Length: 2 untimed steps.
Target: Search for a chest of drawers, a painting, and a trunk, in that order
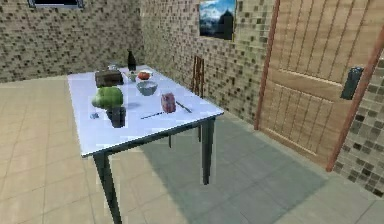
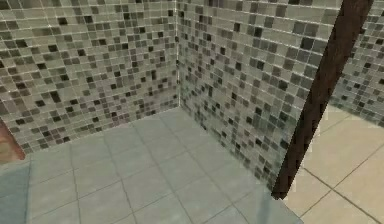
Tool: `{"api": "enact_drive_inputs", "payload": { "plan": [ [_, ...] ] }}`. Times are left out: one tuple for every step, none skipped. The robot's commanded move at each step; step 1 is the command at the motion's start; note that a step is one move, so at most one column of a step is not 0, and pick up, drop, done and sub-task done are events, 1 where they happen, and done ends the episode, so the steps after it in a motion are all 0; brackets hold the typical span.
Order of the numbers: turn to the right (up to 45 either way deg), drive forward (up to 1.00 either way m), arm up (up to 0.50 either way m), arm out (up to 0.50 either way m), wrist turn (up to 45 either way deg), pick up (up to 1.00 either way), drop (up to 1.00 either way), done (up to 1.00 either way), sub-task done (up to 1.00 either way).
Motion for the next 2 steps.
{"api": "enact_drive_inputs", "payload": {
  "plan": [
    [-45.0,0.0,0.0,0.0,0.0,0.0,0.0,0.0,0.0],
    [-18.0,0.0,0.0,0.0,0.0,0.0,0.0,0.0,0.0]
  ]
}}
